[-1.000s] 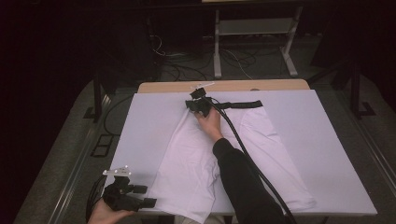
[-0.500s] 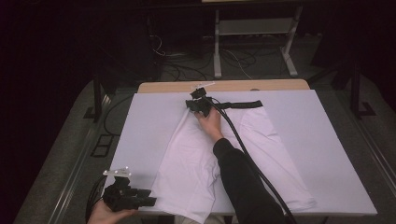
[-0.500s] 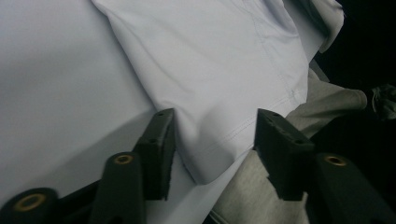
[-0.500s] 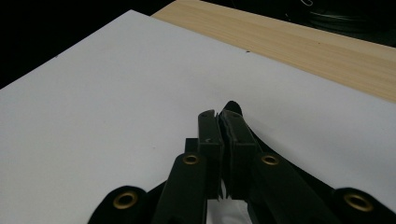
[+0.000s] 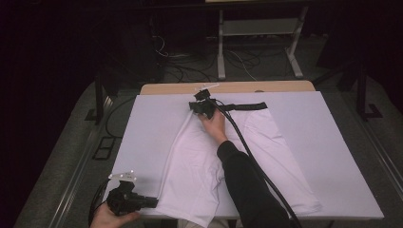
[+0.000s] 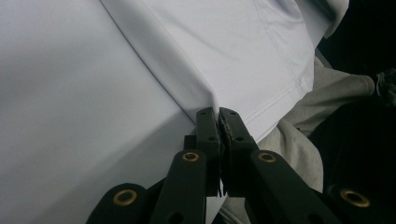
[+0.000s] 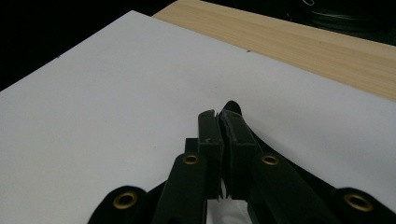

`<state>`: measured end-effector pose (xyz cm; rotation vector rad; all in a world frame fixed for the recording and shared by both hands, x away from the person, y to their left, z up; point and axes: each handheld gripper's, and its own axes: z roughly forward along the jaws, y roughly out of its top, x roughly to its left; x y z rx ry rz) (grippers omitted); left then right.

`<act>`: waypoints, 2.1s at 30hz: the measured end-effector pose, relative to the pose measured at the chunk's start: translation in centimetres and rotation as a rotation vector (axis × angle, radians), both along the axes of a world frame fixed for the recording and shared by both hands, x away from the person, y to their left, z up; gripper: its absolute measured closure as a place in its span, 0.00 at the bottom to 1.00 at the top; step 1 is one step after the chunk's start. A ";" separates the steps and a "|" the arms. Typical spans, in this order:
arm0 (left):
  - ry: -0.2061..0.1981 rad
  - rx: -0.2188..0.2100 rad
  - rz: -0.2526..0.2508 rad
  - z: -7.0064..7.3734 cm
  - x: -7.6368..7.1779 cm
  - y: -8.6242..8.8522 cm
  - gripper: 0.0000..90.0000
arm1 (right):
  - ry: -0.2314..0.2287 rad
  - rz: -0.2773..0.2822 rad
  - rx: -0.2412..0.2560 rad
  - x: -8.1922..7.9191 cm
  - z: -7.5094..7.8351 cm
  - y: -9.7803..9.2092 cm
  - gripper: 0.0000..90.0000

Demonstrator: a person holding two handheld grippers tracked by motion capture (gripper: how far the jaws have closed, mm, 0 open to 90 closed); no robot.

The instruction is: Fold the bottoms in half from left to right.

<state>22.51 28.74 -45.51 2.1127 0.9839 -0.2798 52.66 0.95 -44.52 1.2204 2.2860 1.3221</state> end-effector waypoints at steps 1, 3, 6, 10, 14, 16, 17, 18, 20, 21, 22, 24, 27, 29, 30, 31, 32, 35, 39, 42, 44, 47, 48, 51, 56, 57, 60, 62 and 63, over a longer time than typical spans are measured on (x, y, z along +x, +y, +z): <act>-0.002 0.000 -0.007 0.1 0.0 0.0 0.96 | 0.000 0.001 0.001 0.0 0.0 0.0 0.95; -0.004 -0.001 -0.013 0.2 0.0 -0.1 0.96 | 0.000 0.001 0.001 0.0 0.0 -0.1 0.95; -0.019 -0.009 -0.027 0.5 0.0 -0.2 0.96 | -0.001 0.003 0.003 0.1 0.1 -0.2 0.95; -0.041 -0.009 -0.048 1.0 -0.1 -0.6 0.97 | -0.002 0.003 0.008 0.1 0.3 -0.4 0.95; -0.054 -0.016 -0.060 1.4 -0.1 -0.9 0.97 | 0.003 0.004 0.017 0.1 0.6 -0.6 0.95; -0.057 -0.018 -0.065 1.6 -0.1 -1.1 0.97 | 0.004 0.008 0.014 0.2 0.8 -0.7 0.95; -0.062 -0.018 -0.070 1.7 0.0 -1.1 0.97 | 0.004 0.009 0.012 0.2 0.8 -0.8 0.95; -0.064 -0.022 -0.071 1.8 0.0 -1.2 0.97 | 0.004 0.011 0.013 0.2 0.9 -0.9 0.95; -0.072 -0.027 -0.081 2.1 0.0 -1.5 0.97 | 0.001 0.012 0.012 0.2 1.0 -1.0 0.95; -0.078 -0.027 -0.091 2.3 0.0 -1.7 0.97 | 0.003 0.012 0.014 0.2 1.2 -1.1 0.95; -0.081 -0.030 -0.096 2.4 0.0 -1.8 0.97 | 0.000 0.014 0.014 0.3 1.3 -1.3 0.95; -0.092 -0.033 -0.114 2.8 -0.1 -2.3 0.97 | 0.001 0.012 0.016 0.3 1.5 -1.4 0.95; -0.105 -0.039 -0.135 3.4 -0.1 -3.2 0.97 | -0.001 0.014 0.011 0.3 1.8 -1.7 0.95; -0.111 -0.045 -0.152 3.6 -0.1 -3.8 0.97 | 0.000 0.015 0.011 0.4 2.0 -2.0 0.95; -0.114 -0.048 -0.161 3.7 -0.1 -4.1 0.97 | 0.000 0.015 0.011 0.4 2.0 -2.0 0.95; -0.116 -0.049 -0.170 3.8 -0.1 -4.4 0.97 | 0.000 0.017 0.011 0.4 2.1 -2.1 0.95; -0.117 -0.048 -0.181 3.9 -0.1 -4.7 0.97 | 0.000 0.017 0.011 0.4 2.1 -2.1 0.95; -0.126 -0.050 -0.211 4.2 -0.2 -5.7 0.97 | -0.002 0.023 0.008 0.4 2.3 -2.3 0.95; -0.142 -0.054 -0.243 4.7 -0.3 -6.8 0.97 | -0.007 0.022 0.007 0.4 2.5 -2.7 0.95; -0.151 -0.057 -0.265 5.1 -0.2 -7.5 0.97 | -0.008 0.019 0.011 0.4 2.7 -3.1 0.95; -0.154 -0.058 -0.276 5.2 -0.1 -7.9 0.97 | -0.011 0.021 0.011 0.3 2.9 -3.2 0.95; -0.158 -0.060 -0.288 5.3 -0.1 -8.5 0.97 | -0.015 0.024 0.008 0.3 3.0 -3.5 0.95; -0.158 -0.061 -0.292 5.4 -0.2 -8.7 0.97 | -0.016 0.023 0.011 0.2 3.1 -3.6 0.95; -0.164 -0.065 -0.310 5.5 -0.1 -9.3 0.97 | -0.021 0.025 0.008 0.2 3.4 -3.9 0.95; -0.171 -0.067 -0.338 5.9 -0.1 -10.5 0.97 | -0.022 0.028 0.004 0.1 3.7 -4.5 0.95; -0.171 -0.067 -0.344 5.9 -0.1 -10.8 0.97 | -0.024 0.027 0.004 0.1 3.7 -4.5 0.95; -0.176 -0.065 -0.365 6.0 -0.1 -11.7 0.97 | -0.025 0.031 0.002 0.0 3.9 -4.8 0.95; -0.177 -0.066 -0.377 6.1 -0.1 -12.1 0.97 | -0.024 0.037 0.002 -0.1 4.0 -5.1 0.95; -0.176 -0.069 -0.382 6.1 -0.1 -12.4 0.97 | -0.021 0.039 0.007 -0.1 4.0 -5.2 0.95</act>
